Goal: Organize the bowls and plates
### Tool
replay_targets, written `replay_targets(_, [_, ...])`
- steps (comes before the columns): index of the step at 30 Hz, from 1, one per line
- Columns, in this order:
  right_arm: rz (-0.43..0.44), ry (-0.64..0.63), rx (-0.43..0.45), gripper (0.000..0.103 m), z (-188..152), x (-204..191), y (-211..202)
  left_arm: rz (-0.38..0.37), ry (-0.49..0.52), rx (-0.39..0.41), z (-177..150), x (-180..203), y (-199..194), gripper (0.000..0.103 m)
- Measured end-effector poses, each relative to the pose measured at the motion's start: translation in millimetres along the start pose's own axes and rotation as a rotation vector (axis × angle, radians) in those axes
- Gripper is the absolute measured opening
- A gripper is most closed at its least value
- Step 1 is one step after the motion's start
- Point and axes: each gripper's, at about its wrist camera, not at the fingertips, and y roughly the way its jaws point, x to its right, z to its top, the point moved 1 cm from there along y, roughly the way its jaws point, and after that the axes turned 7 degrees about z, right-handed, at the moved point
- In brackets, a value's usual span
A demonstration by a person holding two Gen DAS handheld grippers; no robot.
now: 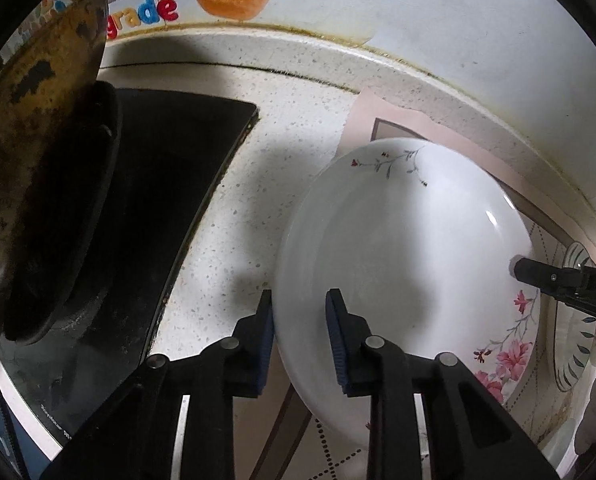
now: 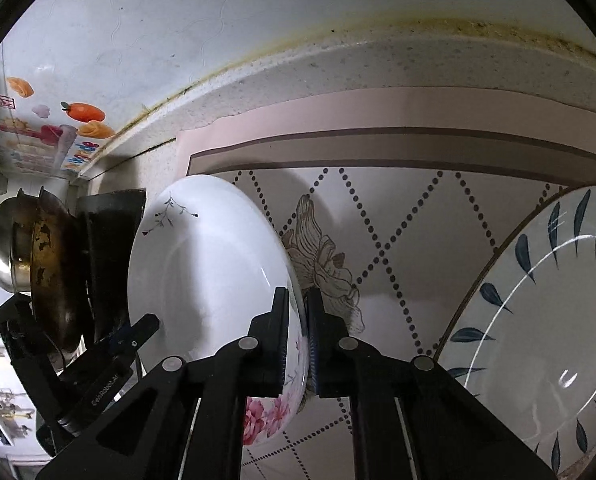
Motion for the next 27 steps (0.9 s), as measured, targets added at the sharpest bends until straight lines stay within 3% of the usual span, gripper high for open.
replay_targets(5, [-0.009,-0.03,0.011,0.011,-5,0,-13,-0.011,0.0,0.024,3,0,-12,0.023])
replay_targets(14, [0.033,-0.064,0.058,0.011,-37,6,-72,-0.033,0.026,0.08,-19,31,-73,0.023])
replay_targets(27, [0.045,-0.097,0.118,0.011,-145,62,-208,-0.105,0.132,0.132,-111,124,-159,0.023])
